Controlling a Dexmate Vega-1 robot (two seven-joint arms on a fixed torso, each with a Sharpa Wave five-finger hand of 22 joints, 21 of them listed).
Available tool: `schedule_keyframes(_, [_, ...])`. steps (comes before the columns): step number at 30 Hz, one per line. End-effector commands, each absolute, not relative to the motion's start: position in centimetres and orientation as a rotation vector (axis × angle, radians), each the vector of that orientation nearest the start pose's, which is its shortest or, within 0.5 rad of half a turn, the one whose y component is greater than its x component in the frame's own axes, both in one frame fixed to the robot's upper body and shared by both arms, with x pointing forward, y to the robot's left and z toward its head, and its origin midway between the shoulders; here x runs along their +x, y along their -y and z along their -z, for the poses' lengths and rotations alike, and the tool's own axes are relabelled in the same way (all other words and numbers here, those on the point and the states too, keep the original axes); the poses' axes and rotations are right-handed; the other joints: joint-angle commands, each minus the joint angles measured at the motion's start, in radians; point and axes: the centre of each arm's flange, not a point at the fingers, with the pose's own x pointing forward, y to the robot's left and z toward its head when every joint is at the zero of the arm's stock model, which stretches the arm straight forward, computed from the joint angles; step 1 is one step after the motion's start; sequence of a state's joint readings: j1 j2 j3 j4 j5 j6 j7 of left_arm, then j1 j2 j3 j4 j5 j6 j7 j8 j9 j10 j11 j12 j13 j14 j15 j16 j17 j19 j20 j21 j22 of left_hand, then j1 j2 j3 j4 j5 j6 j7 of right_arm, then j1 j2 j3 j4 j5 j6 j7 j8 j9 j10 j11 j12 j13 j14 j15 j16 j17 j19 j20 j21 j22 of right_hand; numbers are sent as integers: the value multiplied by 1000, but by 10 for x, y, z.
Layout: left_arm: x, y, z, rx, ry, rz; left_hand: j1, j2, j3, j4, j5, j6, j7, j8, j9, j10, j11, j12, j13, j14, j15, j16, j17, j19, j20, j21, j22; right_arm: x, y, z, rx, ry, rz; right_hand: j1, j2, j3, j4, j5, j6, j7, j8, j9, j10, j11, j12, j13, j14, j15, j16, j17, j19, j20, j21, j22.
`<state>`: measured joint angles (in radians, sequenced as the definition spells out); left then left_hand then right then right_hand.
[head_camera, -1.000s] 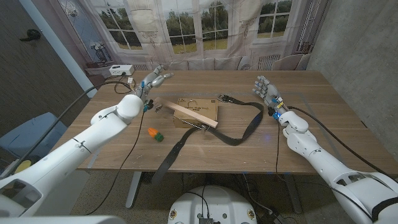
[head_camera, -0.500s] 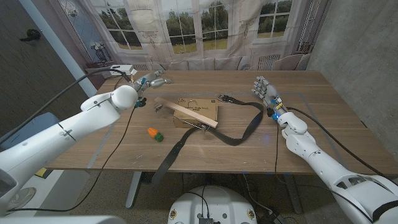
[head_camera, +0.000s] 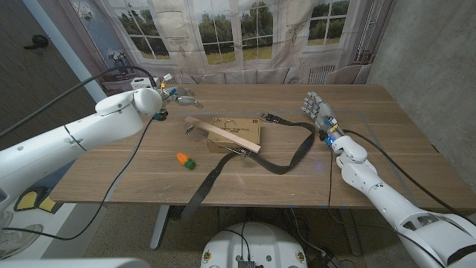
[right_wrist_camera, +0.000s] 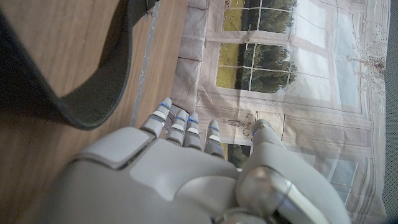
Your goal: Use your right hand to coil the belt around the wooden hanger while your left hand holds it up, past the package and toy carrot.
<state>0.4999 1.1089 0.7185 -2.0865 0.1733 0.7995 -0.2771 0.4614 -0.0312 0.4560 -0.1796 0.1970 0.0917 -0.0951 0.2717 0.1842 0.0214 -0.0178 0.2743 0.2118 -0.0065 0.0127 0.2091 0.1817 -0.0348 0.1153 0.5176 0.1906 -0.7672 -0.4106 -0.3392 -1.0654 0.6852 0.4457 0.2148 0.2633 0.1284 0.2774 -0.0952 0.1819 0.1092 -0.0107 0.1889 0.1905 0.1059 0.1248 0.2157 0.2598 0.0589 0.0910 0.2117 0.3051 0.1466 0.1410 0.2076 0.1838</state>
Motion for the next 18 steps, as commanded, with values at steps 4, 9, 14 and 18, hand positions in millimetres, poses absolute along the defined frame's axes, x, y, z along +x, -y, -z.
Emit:
schedule_keyframes(4, [557,-281,-133,1548,47,-54,79,-22,4,-2,19,72,-14,24,4,56,-10,18,1,34,-5,-3,0,26,-1,-5,0,670,295,40,123,671,-255,-5,-2,1,4,4,8,-3,7,1,10,1,5,2,3,7,10,0,9,6,7,5])
schedule_keyframes(9, [563,-269,-139,1624,27,-51,105,-29,3,1,23,82,-12,23,3,80,-17,25,0,44,-6,-3,-1,35,2,-6,0,669,295,42,129,673,-250,-6,-2,1,4,4,8,-4,7,1,10,3,5,1,3,7,11,-1,9,6,8,5])
schedule_keyframes(14, [569,-259,-144,1687,11,-36,121,-32,2,1,26,94,-19,25,3,83,-16,24,0,53,-10,-1,-1,42,3,-6,0,667,297,44,134,676,-241,-6,-1,1,4,4,9,-4,7,0,11,2,5,0,5,8,12,-1,9,6,8,5])
schedule_keyframes(18, [574,-252,-147,1726,6,-18,136,-37,1,1,28,103,-21,26,3,87,-19,23,-1,58,-15,-2,-1,46,2,-6,0,666,299,46,139,679,-233,-7,-1,1,4,4,10,-4,8,0,11,1,5,-1,6,10,12,-2,10,6,8,5])
